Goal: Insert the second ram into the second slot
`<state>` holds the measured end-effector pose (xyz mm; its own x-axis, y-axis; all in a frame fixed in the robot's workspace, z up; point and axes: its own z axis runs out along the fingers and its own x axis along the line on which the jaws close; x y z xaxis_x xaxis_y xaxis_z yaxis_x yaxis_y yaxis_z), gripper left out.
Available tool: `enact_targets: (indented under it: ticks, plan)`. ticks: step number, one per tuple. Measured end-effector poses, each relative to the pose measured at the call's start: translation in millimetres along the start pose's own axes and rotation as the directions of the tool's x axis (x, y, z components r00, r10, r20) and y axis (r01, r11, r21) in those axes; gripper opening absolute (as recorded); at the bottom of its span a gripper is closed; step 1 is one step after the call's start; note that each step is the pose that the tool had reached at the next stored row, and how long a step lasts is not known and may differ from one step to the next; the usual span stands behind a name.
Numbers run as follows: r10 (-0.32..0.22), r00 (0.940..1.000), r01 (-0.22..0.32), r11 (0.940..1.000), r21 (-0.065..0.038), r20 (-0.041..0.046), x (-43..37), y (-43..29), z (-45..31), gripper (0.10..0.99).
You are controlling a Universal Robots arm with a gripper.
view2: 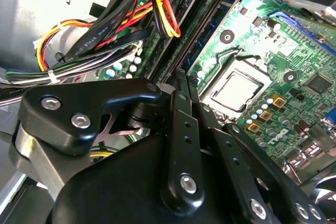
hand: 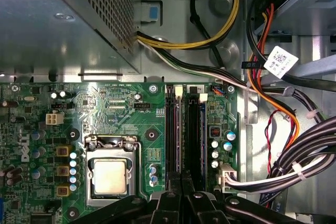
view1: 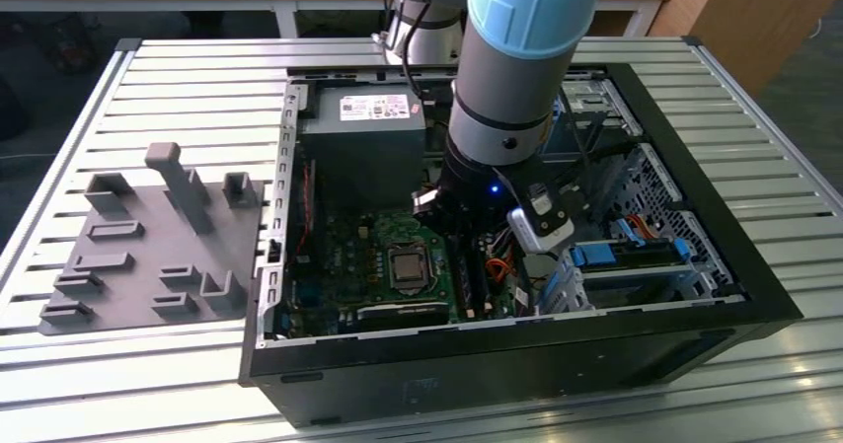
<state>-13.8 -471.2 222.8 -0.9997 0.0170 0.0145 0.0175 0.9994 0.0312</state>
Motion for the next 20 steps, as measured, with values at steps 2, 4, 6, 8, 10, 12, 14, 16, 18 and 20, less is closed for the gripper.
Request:
enact_targets:
  ticks: [2,4,6,8,10,12,14,16,18,20]
  plan:
    - [0.0,1.0,0.0,1.0,0.003,0.0,-0.1,0.0,0.1,0.122]
    - [0.001,1.0,-0.001,1.0,0.004,0.0001,0.0,-0.1,0.2,0.122]
    - [0.001,1.0,-0.001,1.0,0.004,0.0001,0.0,-0.1,0.8,0.122]
    - [0.001,1.0,-0.001,1.0,0.004,0.0001,0.0,-0.1,1.5,0.122]
    - [0.001,1.0,-0.001,1.0,0.004,0.0,0.0,-0.1,1.6,0.122]
    - [0.001,1.0,-0.001,1.0,0.004,0.0001,0.0,-0.1,1.6,0.122]
    - [0.001,1.0,-0.001,1.0,0.004,0.0002,0.0,0.0,-0.4,0.122]
    - [0.001,1.0,-0.001,1.0,0.004,0.0001,0.1,0.1,-3.5,0.122]
    - [0.001,1.0,-0.001,1.0,0.004,0.0,0.1,0.2,-6.4,0.122]
    - [0.001,1.0,-0.001,1.0,0.004,-0.0002,0.2,0.3,-8.6,0.122]
